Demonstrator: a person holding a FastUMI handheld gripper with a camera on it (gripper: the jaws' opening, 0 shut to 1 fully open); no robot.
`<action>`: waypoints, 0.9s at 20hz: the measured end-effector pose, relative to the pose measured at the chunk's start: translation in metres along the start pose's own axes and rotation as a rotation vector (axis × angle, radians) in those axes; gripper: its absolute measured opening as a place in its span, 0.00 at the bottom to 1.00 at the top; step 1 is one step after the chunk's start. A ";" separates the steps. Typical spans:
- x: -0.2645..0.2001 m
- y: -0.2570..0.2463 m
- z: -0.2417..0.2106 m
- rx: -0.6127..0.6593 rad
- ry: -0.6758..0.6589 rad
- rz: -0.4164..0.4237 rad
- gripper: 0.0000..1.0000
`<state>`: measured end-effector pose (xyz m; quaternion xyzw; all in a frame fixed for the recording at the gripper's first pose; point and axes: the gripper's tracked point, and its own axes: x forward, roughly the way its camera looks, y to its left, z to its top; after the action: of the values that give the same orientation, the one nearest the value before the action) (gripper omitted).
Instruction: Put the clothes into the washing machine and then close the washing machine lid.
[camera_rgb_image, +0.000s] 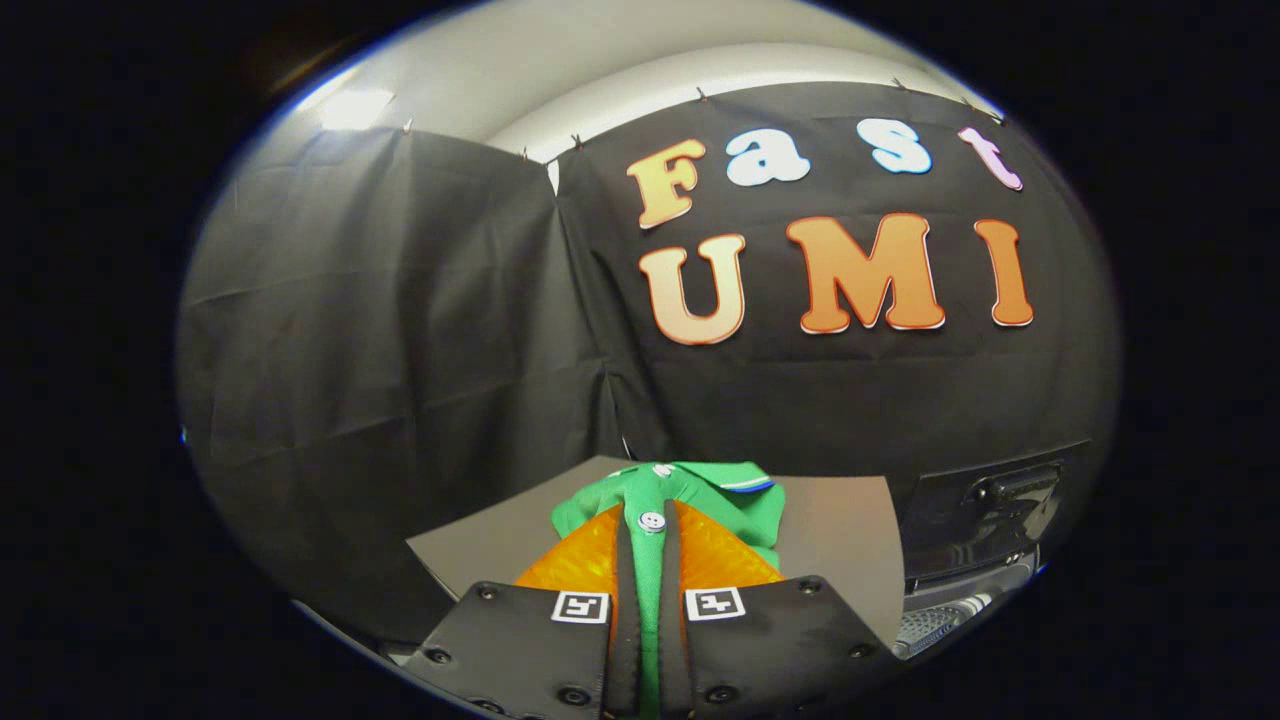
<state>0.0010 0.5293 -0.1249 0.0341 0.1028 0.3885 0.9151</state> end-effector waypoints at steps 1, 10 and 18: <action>-0.005 -0.001 0.009 0.000 -0.019 0.000 0.15; -0.067 -0.051 0.085 0.001 -0.155 -0.034 0.15; -0.113 -0.165 0.122 0.022 -0.203 -0.106 0.14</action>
<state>0.0671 0.3355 -0.0114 0.0778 0.0157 0.3329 0.9396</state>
